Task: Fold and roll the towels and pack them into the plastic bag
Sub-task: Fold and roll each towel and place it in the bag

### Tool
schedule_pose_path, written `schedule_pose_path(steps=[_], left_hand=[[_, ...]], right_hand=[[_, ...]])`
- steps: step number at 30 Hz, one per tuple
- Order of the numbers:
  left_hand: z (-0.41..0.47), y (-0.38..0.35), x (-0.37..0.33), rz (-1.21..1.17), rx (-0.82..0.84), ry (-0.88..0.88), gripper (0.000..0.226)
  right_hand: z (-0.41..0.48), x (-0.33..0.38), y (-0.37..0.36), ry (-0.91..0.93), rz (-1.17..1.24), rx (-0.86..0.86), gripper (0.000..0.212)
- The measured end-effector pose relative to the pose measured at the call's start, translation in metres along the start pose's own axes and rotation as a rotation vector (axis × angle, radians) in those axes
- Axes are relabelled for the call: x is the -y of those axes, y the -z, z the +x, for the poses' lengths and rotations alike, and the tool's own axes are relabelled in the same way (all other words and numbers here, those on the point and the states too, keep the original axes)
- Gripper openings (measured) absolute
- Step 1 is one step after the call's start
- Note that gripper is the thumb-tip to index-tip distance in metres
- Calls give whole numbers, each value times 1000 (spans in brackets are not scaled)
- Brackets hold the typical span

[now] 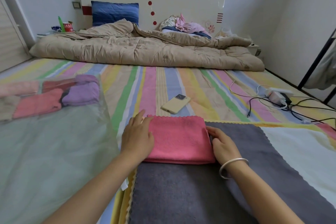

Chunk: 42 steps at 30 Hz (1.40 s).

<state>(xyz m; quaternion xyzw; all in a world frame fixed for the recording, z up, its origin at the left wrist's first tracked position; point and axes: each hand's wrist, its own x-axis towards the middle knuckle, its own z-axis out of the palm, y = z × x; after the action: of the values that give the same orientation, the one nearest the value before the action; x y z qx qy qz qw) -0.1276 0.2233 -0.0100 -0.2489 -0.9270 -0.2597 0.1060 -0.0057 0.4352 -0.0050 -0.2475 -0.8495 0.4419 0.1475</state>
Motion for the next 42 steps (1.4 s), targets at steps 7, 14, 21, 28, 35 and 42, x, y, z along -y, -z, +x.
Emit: schedule_pose_path(steps=[7,14,21,28,35,42], left_hand=[[12,-29,-50,222,233,-333,57],[11,-53,-52,238,305,-240,59],[10,-56,-49,217,290,-244,58],[7,-65,-44,228,281,-255,58],[6,-67,-51,313,288,-256,59],[9,-59,-49,292,397,-305,61]], right_hand=[[-34,-16,10,214,-252,229,82],[-40,-13,-21,220,-387,-161,68],[-38,-4,-34,106,-478,-248,65],[-40,-4,-14,12,-555,-78,70],[-27,-19,-5,122,-42,188,69],[-3,3,-13,-33,-185,72,37]])
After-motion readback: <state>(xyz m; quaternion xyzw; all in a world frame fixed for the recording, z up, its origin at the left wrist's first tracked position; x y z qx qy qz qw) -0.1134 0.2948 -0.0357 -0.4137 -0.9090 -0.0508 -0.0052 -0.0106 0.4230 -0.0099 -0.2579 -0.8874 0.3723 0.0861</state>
